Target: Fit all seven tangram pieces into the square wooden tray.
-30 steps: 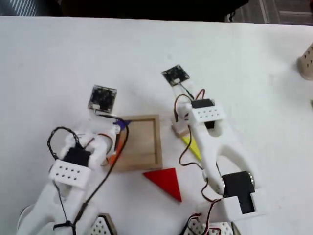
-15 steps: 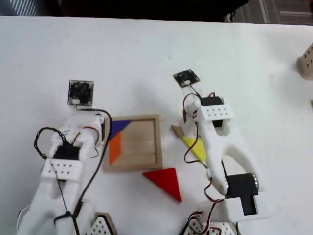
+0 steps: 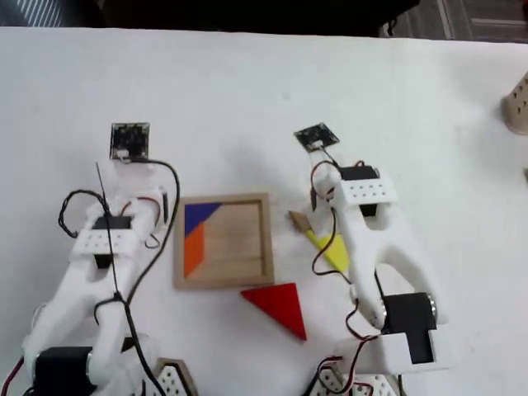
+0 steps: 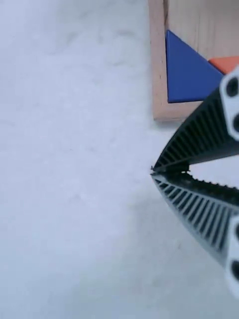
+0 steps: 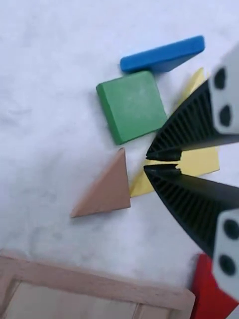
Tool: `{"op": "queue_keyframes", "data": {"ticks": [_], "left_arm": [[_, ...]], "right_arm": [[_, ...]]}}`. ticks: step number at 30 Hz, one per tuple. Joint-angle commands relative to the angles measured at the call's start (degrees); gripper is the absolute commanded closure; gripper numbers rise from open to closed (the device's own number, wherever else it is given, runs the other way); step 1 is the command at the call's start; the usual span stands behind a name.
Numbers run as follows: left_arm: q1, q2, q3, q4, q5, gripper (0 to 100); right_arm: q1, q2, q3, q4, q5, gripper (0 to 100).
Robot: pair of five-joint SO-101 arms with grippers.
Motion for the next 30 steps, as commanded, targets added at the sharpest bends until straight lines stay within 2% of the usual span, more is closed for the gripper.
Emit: {"op": "queue_keyframes", "data": {"ticks": [1,6,9,15,17,21,30], "left_arm": [[-0.6,0.2,-3.4,-1.7,-0.4,97],[-0.3,0.2,-3.3,-1.7,-0.4,97],[-0.3,0.2,-3.3,-1.7,-0.4,97],[-0.4,0.3,-3.2,-1.7,-0.4,97],[-0.5,0.3,-3.2,-1.7,-0.4,97],[-0.6,0.3,-3.1,-1.3,-0.4,97],[-0.6,0.3,-3.1,-1.3,-0.4,97]], "right_arm": [[2.3,-6.8,2.2,0.1,-0.5,97.9],[0.7,-15.2,11.0,-5.8,-0.5,97.7],[-0.6,-14.9,11.5,-7.5,-0.4,96.8],[-5.9,-8.8,8.1,-9.5,0.2,78.6],[-7.3,-6.2,6.7,-9.3,3.0,76.0],[-8.5,-0.9,3.8,-9.4,7.9,78.2],[-8.2,9.4,-4.5,-7.2,12.7,78.6]]}}
